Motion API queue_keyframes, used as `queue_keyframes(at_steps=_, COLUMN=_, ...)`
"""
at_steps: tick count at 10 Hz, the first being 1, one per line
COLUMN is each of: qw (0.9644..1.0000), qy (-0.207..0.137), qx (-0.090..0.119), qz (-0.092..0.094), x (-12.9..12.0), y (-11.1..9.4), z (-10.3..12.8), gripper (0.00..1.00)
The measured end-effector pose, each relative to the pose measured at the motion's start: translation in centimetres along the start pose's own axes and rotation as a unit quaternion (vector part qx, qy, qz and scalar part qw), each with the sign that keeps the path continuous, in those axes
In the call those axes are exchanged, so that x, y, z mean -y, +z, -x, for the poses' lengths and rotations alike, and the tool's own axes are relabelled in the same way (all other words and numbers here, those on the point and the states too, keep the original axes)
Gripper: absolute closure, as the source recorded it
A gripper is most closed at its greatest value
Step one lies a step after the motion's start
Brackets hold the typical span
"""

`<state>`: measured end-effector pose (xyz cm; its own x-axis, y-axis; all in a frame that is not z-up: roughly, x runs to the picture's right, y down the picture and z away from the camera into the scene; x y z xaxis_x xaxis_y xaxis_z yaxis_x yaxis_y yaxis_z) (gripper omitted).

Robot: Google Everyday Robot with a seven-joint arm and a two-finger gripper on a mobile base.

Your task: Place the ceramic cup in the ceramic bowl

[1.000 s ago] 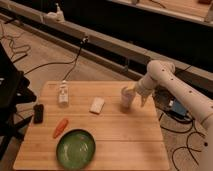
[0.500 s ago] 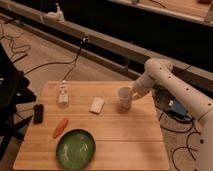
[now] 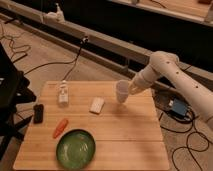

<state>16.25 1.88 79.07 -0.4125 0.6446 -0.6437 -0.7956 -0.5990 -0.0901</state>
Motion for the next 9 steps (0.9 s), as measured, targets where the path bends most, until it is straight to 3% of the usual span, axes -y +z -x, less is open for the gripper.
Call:
queue_keyframes(at_steps=2, qw=0.9978, qy=-0.052, qx=-0.031, qz=0.026, x=-1.6, y=-1.6, z=-3.5, gripper=1.00)
queue_keyframes(at_steps=4, qw=0.9910, qy=-0.111, qx=-0.064, qz=0.040, x=-2.7, y=-2.4, z=-7.5, gripper=1.00)
queue_keyframes(at_steps=6, qw=0.9789, qy=-0.175, qx=-0.096, qz=0.045, x=-3.4, y=-2.8, z=-12.2, gripper=1.00)
queue_keyframes(at_steps=8, qw=0.9609, qy=-0.238, qx=-0.133, qz=0.049, x=-3.8, y=-3.3, z=-17.3, gripper=1.00)
queue_keyframes(at_steps=9, qw=0.9563, qy=-0.251, qx=-0.142, qz=0.050, x=-3.7, y=-3.6, z=-18.4, gripper=1.00)
